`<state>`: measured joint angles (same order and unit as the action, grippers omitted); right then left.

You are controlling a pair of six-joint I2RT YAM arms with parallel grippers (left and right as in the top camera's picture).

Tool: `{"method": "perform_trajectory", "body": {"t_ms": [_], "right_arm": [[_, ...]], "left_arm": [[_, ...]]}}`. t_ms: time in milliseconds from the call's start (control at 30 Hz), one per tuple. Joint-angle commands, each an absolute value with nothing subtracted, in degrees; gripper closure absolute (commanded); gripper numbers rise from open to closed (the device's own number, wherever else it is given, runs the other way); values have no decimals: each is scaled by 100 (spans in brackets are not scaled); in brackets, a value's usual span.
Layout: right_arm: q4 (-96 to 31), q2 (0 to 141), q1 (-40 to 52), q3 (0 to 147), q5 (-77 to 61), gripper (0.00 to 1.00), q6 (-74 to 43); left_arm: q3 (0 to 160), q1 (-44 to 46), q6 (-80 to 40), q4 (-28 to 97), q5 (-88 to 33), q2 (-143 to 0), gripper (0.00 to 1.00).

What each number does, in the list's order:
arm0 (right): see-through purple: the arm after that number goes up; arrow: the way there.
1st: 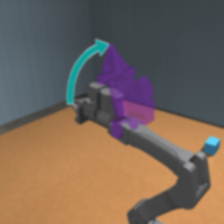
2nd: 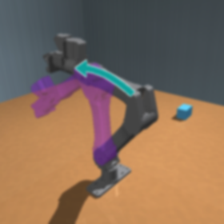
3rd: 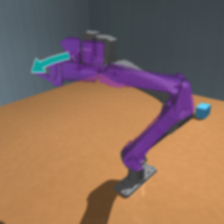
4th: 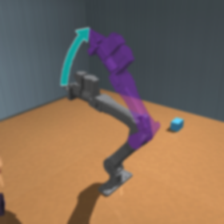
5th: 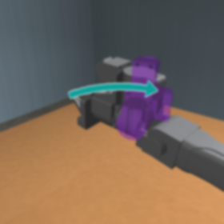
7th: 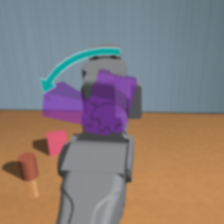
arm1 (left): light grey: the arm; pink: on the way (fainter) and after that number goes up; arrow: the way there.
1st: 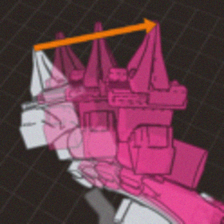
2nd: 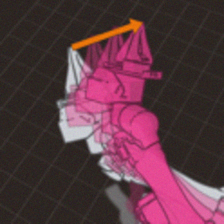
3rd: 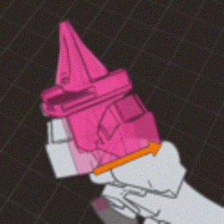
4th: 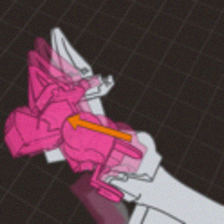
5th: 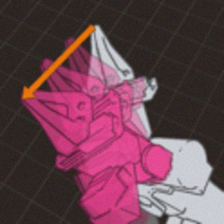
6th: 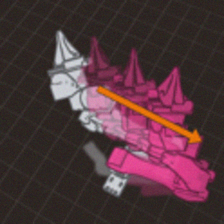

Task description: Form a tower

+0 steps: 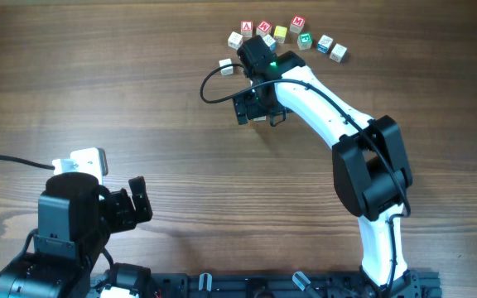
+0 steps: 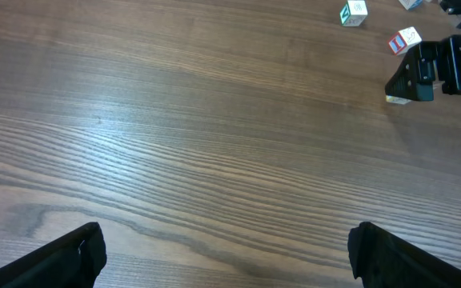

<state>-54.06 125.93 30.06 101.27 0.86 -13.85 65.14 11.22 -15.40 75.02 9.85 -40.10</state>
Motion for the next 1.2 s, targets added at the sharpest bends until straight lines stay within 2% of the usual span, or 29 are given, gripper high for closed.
{"method": "perform_trajectory", "body": {"t_ms": [0, 167, 267, 700, 800, 1167], "right_arm": [[-5356, 12776, 3004, 10160, -113, 0, -1461], [-5212, 12807, 3004, 10145, -113, 0, -1516], [-5057, 12811, 3004, 10073, -115, 4, -1525], [-4952, 12984, 3004, 10073, -113, 9, -1500], [-4947, 13004, 3004, 10073, -113, 13, -1498], [-4965, 13004, 3004, 10073, -113, 38, -1505]], "left_arm": [[6501, 1107, -1590, 7487, 1055, -3979, 0], [6501, 1107, -1590, 7487, 1055, -3979, 0], [6501, 1107, -1590, 7487, 1057, -3979, 0], [6501, 1107, -1590, 7487, 1057, -3979, 0], [6501, 1107, -1590, 7487, 1057, -3979, 0], [6501, 1107, -1590, 7487, 1055, -3979, 0]]}}
